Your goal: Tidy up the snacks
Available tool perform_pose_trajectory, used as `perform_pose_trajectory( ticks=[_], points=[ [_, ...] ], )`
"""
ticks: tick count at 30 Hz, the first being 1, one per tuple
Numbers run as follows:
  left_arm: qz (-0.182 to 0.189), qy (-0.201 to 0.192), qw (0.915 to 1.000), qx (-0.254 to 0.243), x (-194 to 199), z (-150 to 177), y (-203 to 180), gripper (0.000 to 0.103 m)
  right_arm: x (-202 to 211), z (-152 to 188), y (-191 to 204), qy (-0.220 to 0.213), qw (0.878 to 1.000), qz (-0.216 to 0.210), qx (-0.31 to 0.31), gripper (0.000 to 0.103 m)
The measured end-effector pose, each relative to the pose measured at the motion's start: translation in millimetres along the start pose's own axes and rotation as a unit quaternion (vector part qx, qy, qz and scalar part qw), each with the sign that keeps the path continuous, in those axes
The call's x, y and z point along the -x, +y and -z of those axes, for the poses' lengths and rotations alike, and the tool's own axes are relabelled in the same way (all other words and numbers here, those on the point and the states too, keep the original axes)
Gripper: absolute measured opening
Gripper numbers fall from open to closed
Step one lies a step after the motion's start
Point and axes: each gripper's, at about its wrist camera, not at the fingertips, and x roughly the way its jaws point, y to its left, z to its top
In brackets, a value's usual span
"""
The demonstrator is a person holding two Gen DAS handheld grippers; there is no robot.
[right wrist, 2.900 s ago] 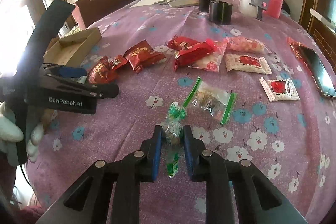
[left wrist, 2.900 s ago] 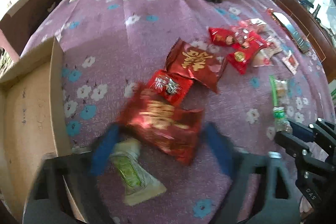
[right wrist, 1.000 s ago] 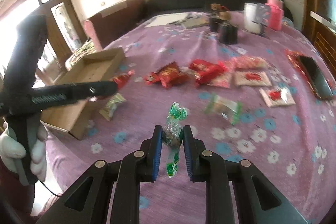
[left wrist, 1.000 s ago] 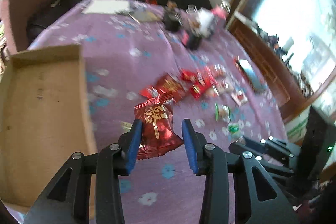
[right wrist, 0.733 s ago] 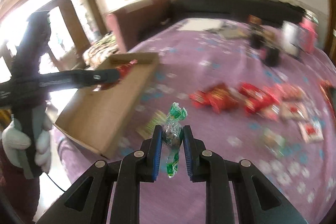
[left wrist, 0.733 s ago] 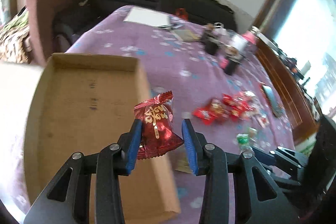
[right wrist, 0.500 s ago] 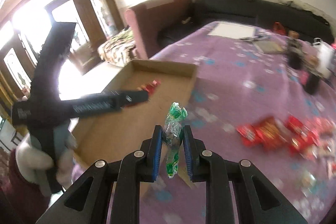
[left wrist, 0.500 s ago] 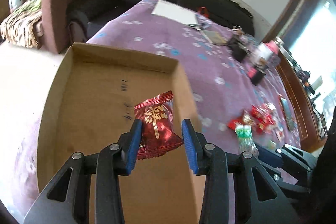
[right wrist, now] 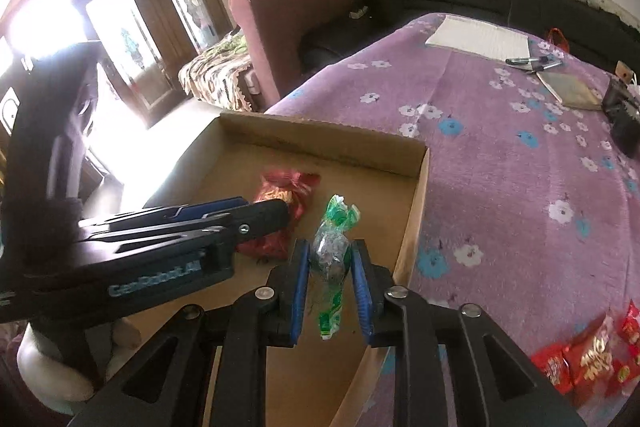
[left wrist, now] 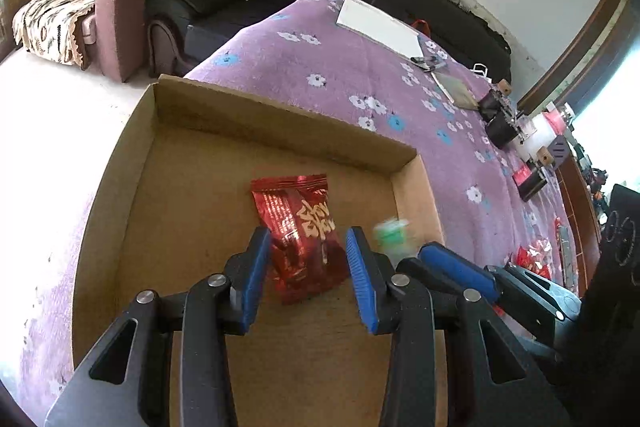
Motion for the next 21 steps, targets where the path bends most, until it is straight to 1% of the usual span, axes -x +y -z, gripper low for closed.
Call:
perform_pose_trajectory(
  ticks=[2,4,6,7,10,11,12,13,14,16,19,21],
  points=[
    [-0.004,-0.005,1.0000,0.001,5,0,0,0.042,10,1,-4,-0.009,1.000,-0.009,-0.011,0.027],
    [-0.004,-0.017,0.9999,0.002,13,3,-3,0.042,27,0,-9,-0.028,0.999,-0.013,-0.022,0.029],
    [0.005,-0.027,0.9996,0.002,22,8,-8,0.042,42,2,-14,-0.042,0.999,0.008,-0.034,0.034],
    [0.008,-0.032,0.9995,0.001,27,11,-11,0.042,44,3,-15,-0.038,0.998,0.026,-0.038,0.034],
    [0.018,-0.044,0.9989,0.001,38,21,-20,0.042,37,10,-17,-0.004,0.999,0.019,-0.043,0.033],
    [0.022,-0.046,0.9987,0.000,42,26,-24,0.042,32,12,-16,0.004,0.999,0.020,-0.043,0.028],
    [0.025,-0.046,0.9986,0.000,45,30,-26,0.042,28,16,-15,0.011,0.999,0.021,-0.041,0.015],
    [0.029,-0.044,0.9986,-0.002,49,34,-28,0.042,28,19,-13,0.009,0.998,0.042,-0.038,0.011],
    [0.030,-0.043,0.9986,-0.003,51,38,-29,0.042,29,21,-13,0.008,0.998,0.052,-0.036,0.000],
    [0.032,-0.043,0.9986,-0.008,58,45,-34,0.042,35,26,-15,0.012,0.998,0.046,-0.047,0.000],
    [0.035,-0.046,0.9982,-0.015,68,53,-40,0.042,48,40,-11,0.013,0.997,0.055,-0.044,0.000],
    [0.036,-0.050,0.9979,-0.019,72,57,-43,0.042,55,50,-11,0.016,0.997,0.047,-0.052,0.000]
  ],
)
